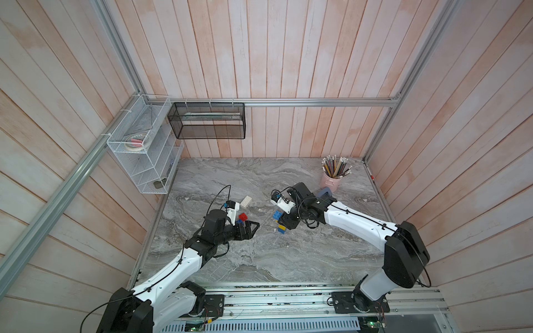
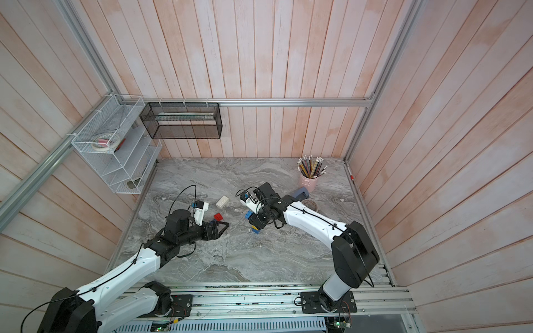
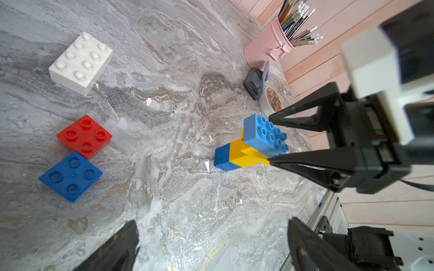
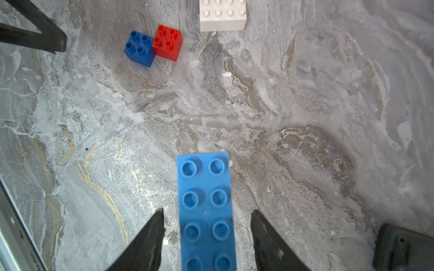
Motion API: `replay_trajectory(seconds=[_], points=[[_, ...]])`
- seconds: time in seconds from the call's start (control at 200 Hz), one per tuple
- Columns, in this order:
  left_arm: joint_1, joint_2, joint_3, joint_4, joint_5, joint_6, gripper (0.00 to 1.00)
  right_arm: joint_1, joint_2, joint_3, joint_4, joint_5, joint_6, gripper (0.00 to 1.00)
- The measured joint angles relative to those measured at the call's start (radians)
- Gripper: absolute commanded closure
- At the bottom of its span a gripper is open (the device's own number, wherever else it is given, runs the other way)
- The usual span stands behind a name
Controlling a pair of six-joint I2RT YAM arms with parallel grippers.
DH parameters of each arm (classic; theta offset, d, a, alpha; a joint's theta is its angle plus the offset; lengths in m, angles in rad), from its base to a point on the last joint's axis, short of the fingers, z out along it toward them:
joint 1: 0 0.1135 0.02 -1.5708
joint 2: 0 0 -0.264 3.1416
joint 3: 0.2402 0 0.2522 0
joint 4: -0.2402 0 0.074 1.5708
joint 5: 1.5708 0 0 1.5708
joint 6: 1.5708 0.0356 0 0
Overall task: Assemble a spoon with lego
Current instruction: Pick up the lego brick from the center of the board.
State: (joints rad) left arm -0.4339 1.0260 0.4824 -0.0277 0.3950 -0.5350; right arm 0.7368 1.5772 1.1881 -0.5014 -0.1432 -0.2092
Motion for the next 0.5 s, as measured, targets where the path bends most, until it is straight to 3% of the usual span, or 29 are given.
replay_trajectory(seconds=[0.11,0.255,0.5], points=[[0.018,-0.017,0.000,-0.010,-0.012,-0.009,0.00,0.000,-0.081,0.003,0.024,0.013,0.008,0.22],[0.093,-0.021,0.000,-0.017,-0.021,-0.036,0.00,0.003,-0.177,0.034,0.083,0.037,0.062,0.21],[0.277,-0.025,0.000,-0.027,-0.047,-0.113,0.00,0.101,-0.045,0.277,0.097,0.096,0.237,0.21]])
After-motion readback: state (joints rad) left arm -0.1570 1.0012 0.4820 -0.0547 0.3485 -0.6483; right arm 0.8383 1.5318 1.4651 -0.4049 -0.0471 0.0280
